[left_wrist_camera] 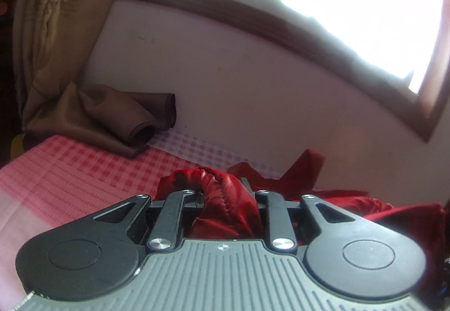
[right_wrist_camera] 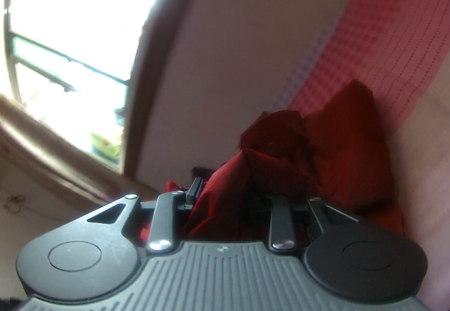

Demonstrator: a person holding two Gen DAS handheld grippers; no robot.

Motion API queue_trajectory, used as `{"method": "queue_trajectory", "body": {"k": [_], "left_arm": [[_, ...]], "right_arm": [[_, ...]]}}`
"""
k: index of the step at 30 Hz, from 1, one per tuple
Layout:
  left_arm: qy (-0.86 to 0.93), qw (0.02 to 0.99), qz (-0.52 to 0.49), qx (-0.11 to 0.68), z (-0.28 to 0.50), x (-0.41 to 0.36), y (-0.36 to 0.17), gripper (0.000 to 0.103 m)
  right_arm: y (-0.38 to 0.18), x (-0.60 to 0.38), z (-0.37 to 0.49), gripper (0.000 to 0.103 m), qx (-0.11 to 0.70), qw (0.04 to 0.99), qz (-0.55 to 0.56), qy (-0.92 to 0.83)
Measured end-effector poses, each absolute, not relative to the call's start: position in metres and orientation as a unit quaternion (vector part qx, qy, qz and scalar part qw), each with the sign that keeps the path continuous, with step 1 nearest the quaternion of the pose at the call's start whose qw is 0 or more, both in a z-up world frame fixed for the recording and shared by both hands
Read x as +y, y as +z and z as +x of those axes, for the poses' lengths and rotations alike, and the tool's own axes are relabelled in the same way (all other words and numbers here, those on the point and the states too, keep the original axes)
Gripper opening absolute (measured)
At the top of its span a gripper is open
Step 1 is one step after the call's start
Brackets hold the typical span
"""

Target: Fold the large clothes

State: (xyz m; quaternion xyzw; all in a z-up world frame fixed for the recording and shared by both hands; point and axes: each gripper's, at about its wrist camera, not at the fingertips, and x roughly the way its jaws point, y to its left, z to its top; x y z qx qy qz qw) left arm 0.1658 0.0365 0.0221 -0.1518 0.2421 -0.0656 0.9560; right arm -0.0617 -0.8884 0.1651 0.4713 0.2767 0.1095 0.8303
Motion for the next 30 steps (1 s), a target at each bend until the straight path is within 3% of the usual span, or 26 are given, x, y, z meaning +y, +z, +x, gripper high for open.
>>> {"method": "queue_trajectory", "body": {"k": [5,8,9,10,12,13,14,17,19,21,22,23,24,25,30], "left_arm": [[-0.06,0.953,-0.136,0.265,0.206,0.025,0.004,0.032],[-0.074,0.95,-0.143,0.267,0.218,0.024,-0.004,0.04],[-0.079,0.95,-0.143,0.265,0.22,0.024,-0.006,0.045],[-0.084,0.95,-0.146,0.263,0.22,0.024,-0.008,0.048],[-0.101,0.951,-0.154,0.25,0.22,0.025,-0.01,0.08],[-0.103,0.954,-0.159,0.234,0.217,0.025,-0.01,0.088],[-0.101,0.958,-0.16,0.217,0.214,0.026,-0.009,0.103],[-0.107,0.971,-0.136,0.168,0.2,0.022,-0.002,0.103],[-0.126,0.971,-0.109,0.169,0.197,0.013,0.001,0.099],[-0.142,0.973,-0.06,0.171,0.195,-0.004,0.002,0.066],[-0.139,0.974,-0.028,0.178,0.196,-0.015,0.001,0.056],[-0.133,0.973,-0.004,0.188,0.198,-0.025,0.0,0.036],[-0.13,0.971,0.012,0.198,0.203,-0.033,-0.004,0.021],[-0.126,0.971,0.019,0.203,0.209,-0.039,-0.007,0.019],[-0.082,0.974,0.034,0.207,0.24,-0.042,-0.025,0.019]], "right_arm": [[0.141,-0.891,-0.022,0.036,0.298,0.817,0.488,0.077],[0.123,-0.901,-0.013,0.047,0.309,0.777,0.545,0.066],[0.117,-0.906,-0.011,0.056,0.306,0.763,0.565,0.068],[0.113,-0.91,-0.012,0.072,0.297,0.751,0.585,0.075],[0.114,-0.916,-0.016,0.09,0.278,0.745,0.599,0.093],[0.118,-0.918,-0.018,0.094,0.269,0.752,0.594,0.099],[0.125,-0.919,-0.021,0.094,0.259,0.766,0.579,0.105],[0.148,-0.907,-0.029,0.094,0.245,0.824,0.494,0.129],[0.168,-0.887,-0.036,0.094,0.226,0.874,0.405,0.142],[0.185,-0.858,-0.039,0.093,0.216,0.917,0.299,0.152],[0.193,-0.839,-0.037,0.093,0.216,0.937,0.23,0.151],[0.197,-0.821,-0.034,0.092,0.22,0.949,0.173,0.147],[0.199,-0.802,-0.028,0.084,0.227,0.957,0.112,0.143],[0.199,-0.789,-0.021,0.072,0.232,0.96,0.07,0.14],[0.179,-0.754,0.028,0.057,0.263,0.959,-0.065,0.088]]}}
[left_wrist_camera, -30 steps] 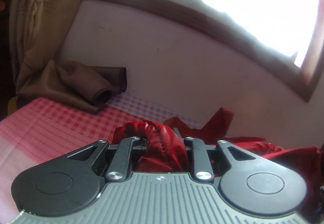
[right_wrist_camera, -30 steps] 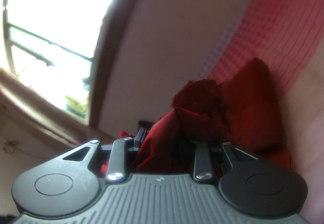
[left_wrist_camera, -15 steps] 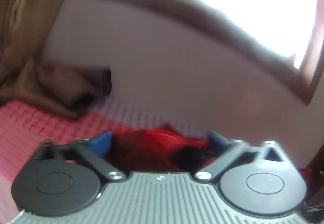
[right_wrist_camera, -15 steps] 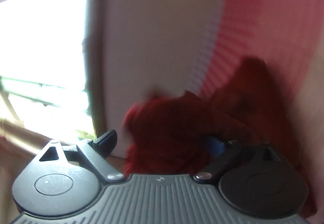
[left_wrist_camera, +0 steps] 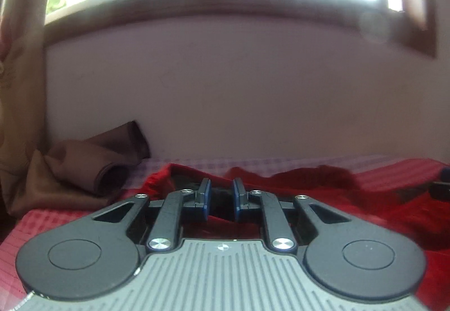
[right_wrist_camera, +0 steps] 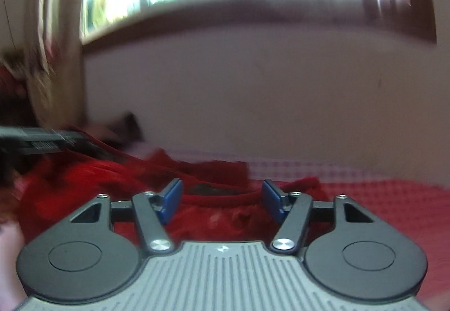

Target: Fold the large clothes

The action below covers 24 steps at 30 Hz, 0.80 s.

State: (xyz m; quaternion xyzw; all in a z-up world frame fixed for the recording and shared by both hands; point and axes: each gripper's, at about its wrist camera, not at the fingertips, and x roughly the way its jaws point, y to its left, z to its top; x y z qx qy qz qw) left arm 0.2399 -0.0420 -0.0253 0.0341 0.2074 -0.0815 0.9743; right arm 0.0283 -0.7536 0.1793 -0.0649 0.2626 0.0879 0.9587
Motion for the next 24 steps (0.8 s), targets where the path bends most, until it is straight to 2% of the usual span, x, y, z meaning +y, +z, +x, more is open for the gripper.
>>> {"method": "queue_trajectory", "body": {"k": [5,13,24], "left_arm": [[-0.046,0.965,0.049,0.255,0.269,-0.038,-0.049,0.019],[-0.05,0.949,0.02,0.311,0.276,-0.018,-0.091,0.02],[-0.046,0.948,0.027,0.315,0.28,-0.019,-0.107,0.019]], "right_arm": [[0.147,-0.763,0.066,0.047,0.308,0.948,-0.057,0.055],[0.115,-0.768,0.067,0.046,0.346,0.936,-0.032,0.055],[0.089,-0.774,0.078,0.05,0.369,0.928,-0.006,0.044]]}}
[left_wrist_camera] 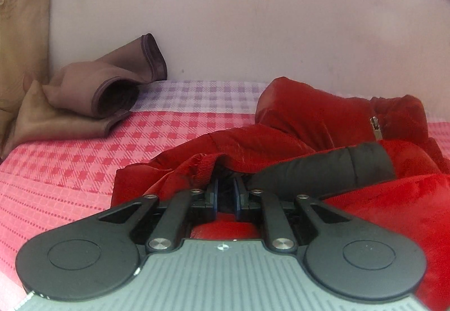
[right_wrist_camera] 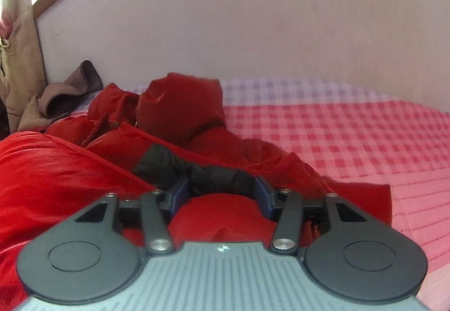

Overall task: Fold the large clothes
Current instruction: 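Hold the folded hem down on the jacket with both tools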

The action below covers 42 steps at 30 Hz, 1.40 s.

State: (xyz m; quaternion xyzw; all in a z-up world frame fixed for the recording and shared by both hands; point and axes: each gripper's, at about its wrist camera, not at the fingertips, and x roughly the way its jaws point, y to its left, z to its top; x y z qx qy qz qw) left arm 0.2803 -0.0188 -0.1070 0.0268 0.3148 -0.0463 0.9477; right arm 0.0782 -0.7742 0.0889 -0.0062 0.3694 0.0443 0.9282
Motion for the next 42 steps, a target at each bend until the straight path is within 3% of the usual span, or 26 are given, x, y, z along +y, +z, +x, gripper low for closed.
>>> {"method": "queue_trajectory", "body": {"k": [42], "left_arm": [[-0.05,0.95,0.011,0.308,0.285,-0.015,-0.122,0.017]], "right_arm": [[0.063,-0.77,0.081,0.053,0.338,0.941,-0.018,0.028]]}}
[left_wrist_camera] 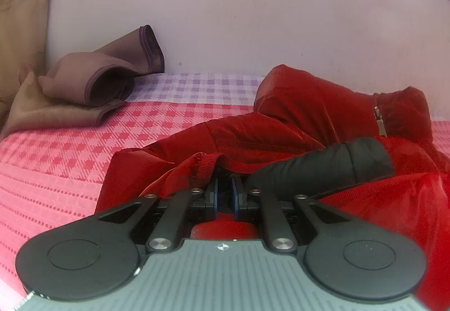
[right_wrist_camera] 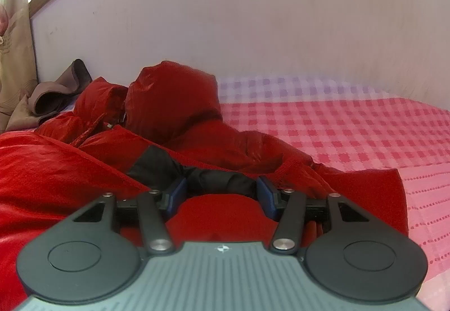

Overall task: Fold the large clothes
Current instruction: 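Hold the folded hem down on the jacket with both tools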

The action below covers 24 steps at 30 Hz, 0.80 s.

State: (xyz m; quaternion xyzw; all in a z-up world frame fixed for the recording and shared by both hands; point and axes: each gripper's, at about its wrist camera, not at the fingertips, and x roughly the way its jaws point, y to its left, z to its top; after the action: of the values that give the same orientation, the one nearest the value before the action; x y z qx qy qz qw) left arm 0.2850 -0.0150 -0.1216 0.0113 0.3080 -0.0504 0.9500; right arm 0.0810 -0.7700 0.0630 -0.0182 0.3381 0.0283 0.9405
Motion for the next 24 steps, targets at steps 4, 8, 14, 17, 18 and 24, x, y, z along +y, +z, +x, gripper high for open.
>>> {"method": "queue_trajectory", "body": {"k": [4,8,14,17,18,24], "left_arm": [[-0.046,0.951,0.02,0.304,0.2821,-0.0171,-0.1208,0.018],[-0.044,0.952,0.024,0.301,0.2803,-0.0177,-0.1202,0.018],[-0.044,0.952,0.024,0.302,0.2809,-0.0184,-0.1208,0.018],[-0.043,0.951,0.026,0.304,0.2814,-0.0193,-0.1213,0.018],[-0.044,0.951,0.025,0.304,0.2813,-0.0183,-0.1216,0.018],[-0.047,0.95,0.023,0.308,0.2832,-0.0168,-0.1221,0.018]], "right_arm": [[0.0651,-0.7683,0.0786,0.054,0.332,0.943,-0.023,0.025],[0.0662,-0.7697,0.0765,0.054,0.327,0.944,-0.017,0.026],[0.066,-0.7686,0.0745,0.054,0.323,0.946,-0.019,0.024],[0.0644,-0.766,0.0769,0.054,0.33,0.943,-0.028,0.023],[0.0638,-0.7658,0.0776,0.054,0.331,0.943,-0.029,0.023],[0.0619,-0.7679,0.0812,0.054,0.339,0.94,-0.022,0.025]]}}
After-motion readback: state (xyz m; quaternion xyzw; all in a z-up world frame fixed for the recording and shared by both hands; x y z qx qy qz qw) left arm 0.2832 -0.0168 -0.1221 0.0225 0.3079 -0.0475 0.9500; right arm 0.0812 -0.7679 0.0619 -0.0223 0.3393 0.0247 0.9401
